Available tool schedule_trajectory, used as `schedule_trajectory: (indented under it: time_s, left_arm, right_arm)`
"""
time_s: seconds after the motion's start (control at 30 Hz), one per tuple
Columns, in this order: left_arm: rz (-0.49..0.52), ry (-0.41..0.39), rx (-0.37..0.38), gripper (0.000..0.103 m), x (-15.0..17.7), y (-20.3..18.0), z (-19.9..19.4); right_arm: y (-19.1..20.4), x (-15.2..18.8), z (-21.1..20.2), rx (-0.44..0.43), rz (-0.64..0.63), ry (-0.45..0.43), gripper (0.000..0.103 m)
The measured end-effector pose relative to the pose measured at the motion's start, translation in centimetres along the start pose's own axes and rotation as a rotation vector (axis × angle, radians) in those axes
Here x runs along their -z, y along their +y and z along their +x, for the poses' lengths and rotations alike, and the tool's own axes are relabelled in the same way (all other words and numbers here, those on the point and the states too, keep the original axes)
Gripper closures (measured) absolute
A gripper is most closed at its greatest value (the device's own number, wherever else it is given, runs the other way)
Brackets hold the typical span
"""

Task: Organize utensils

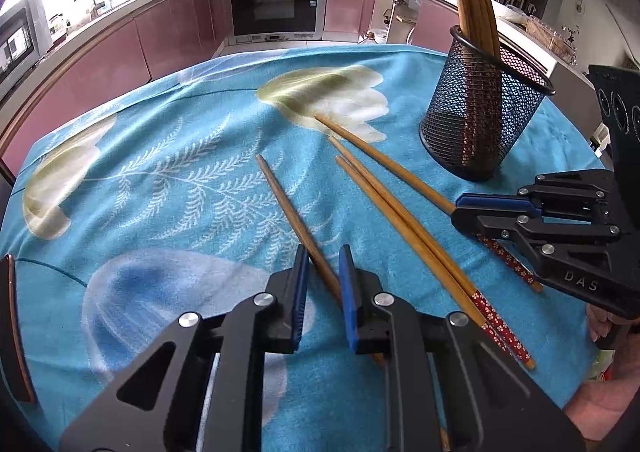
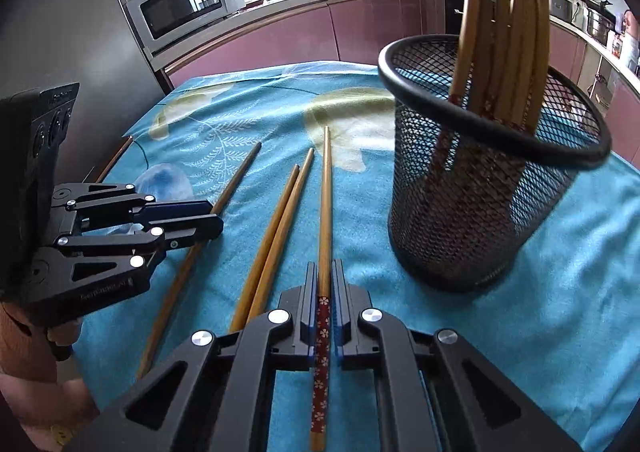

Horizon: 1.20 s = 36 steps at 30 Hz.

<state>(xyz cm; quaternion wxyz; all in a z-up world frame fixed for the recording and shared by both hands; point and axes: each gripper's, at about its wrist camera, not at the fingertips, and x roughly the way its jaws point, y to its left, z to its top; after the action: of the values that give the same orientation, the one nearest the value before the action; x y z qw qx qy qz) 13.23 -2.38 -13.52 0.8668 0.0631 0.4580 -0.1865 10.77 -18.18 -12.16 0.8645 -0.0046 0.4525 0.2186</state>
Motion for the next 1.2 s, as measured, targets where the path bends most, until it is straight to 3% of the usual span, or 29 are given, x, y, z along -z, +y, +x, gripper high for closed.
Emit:
schedule_trajectory:
  time_s: [0.1, 0.2, 0.33, 0.63, 0.73, 0.83, 1.2]
  left_arm:
    - [0.005, 0.004, 0.008, 0.087, 0.4, -0.1, -0.3]
    - [0.010, 0.004, -0.005, 0.078, 0.5, -0.1, -0.4]
    - [-0.004, 0.013, -0.013, 0.077, 0.1, 0.3, 0.0]
    - [0.011, 0.014, -0.056, 0.078, -0.3, -0.4, 0.5]
    - [0.014, 0.010, -0.070, 0.078, -0.4, -0.6, 0.6]
    - [0.021, 0.005, -0.077, 0.083, -0.4, -0.9, 0.6]
    - [-0.054, -0.009, -0.053, 0.095, -0.3, -0.4, 0.0]
  right_arm:
    - [0.0, 1.2, -0.7, -0.008, -0.009, 0.020, 0.097]
    - [0.5, 1.6, -1.3, -0.017, -0.034, 0.028, 0.096]
    - [1.0, 0.6, -0.9, 0.019, -0.059, -0.001, 0.080]
    - [1.4, -1.0, 1.5, 0.083, -0.099, -0.005, 0.080]
    - [1.5, -1.4, 2.0, 0.084, -0.100, -0.009, 0.084]
    - [1.3, -1.6, 2.1, 0.062, -0.079, -0.011, 0.097]
    - [0.6, -1.4, 0.0, -0.004, -0.031, -0.048, 0.098]
